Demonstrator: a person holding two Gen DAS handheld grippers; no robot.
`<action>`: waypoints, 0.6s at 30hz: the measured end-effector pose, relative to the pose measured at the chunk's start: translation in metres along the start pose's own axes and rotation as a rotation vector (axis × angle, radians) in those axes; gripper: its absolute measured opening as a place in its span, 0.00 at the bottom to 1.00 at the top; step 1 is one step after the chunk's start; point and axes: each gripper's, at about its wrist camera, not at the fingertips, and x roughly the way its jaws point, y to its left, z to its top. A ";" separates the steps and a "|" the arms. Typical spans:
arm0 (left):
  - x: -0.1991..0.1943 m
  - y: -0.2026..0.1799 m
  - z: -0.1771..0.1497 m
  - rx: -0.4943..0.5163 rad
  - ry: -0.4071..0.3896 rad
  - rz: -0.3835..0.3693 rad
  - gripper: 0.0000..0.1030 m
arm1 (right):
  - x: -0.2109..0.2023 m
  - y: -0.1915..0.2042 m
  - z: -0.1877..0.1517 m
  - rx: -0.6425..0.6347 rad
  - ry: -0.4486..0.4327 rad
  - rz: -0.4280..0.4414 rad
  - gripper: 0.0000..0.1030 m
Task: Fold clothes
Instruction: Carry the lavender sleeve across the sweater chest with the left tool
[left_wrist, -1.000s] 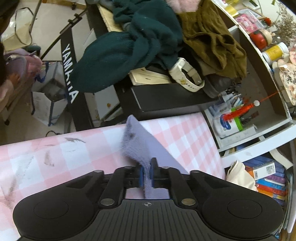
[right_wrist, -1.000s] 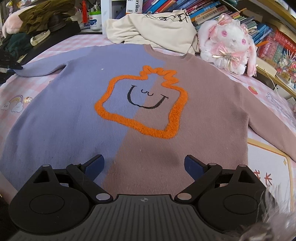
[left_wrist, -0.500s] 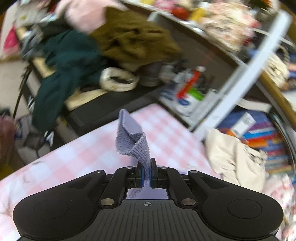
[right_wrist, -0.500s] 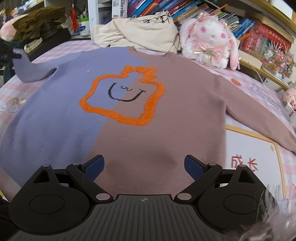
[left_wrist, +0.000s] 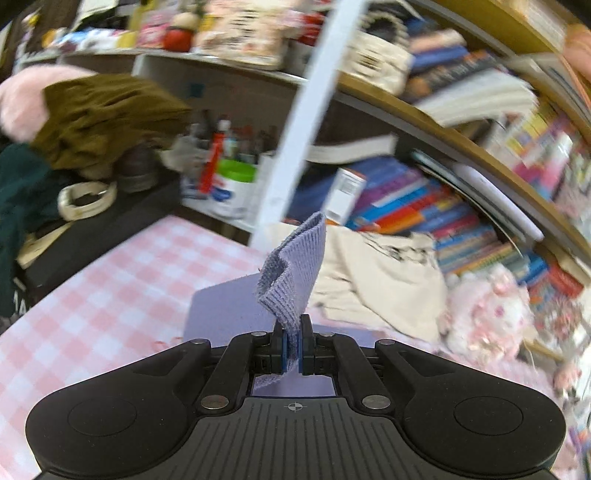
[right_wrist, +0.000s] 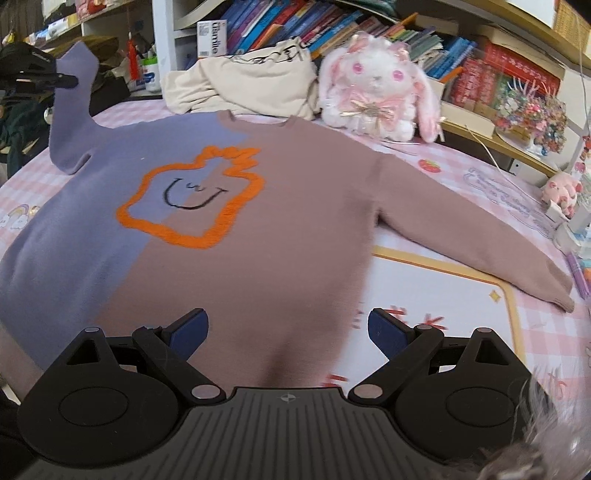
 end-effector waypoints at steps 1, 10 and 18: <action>0.000 -0.011 -0.002 0.019 0.002 -0.003 0.03 | -0.001 -0.006 -0.001 0.002 -0.001 0.005 0.91; 0.013 -0.089 -0.018 0.087 0.033 0.003 0.03 | -0.007 -0.052 -0.014 -0.001 -0.003 0.063 0.91; 0.033 -0.139 -0.045 0.159 0.084 0.038 0.03 | -0.004 -0.079 -0.019 -0.014 0.010 0.129 0.91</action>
